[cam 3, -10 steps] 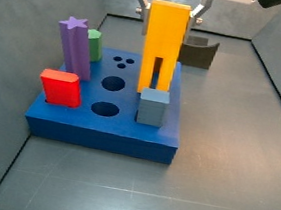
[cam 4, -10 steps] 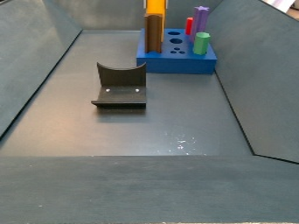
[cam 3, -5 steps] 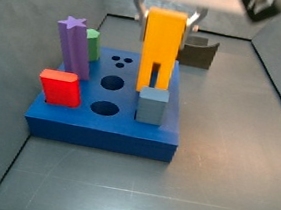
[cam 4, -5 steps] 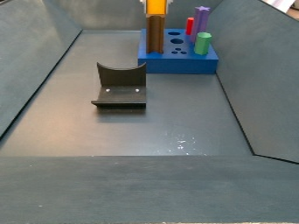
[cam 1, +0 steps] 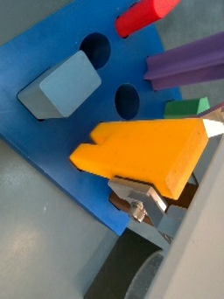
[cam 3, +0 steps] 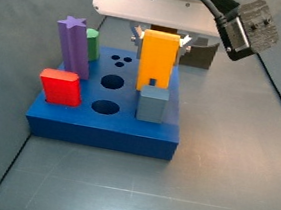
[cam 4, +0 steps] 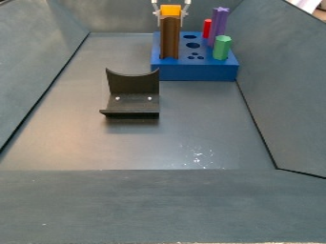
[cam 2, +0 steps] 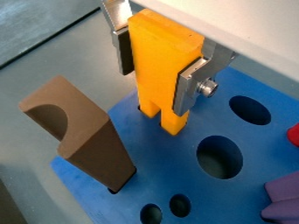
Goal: Pick up the double-square object. Move up. Move to above the board. Insert the double-square object.
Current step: Insert the double-square object.
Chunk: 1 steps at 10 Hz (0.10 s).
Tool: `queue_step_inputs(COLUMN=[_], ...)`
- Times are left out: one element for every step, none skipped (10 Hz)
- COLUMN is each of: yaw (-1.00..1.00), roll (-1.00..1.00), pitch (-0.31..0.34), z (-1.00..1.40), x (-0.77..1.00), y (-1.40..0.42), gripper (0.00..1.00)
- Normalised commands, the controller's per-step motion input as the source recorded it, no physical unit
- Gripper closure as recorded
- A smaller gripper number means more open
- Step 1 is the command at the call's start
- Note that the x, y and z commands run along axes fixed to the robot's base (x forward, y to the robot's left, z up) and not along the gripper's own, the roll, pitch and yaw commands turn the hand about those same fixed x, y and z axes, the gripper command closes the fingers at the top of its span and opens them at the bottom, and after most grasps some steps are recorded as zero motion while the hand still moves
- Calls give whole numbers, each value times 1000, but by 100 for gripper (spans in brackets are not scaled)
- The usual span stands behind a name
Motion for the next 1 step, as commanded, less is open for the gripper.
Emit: queue_step_inputs(yaw=[0], roll=[0], pitch=[0], z=[0], x=[0], y=[0], gripper=[100])
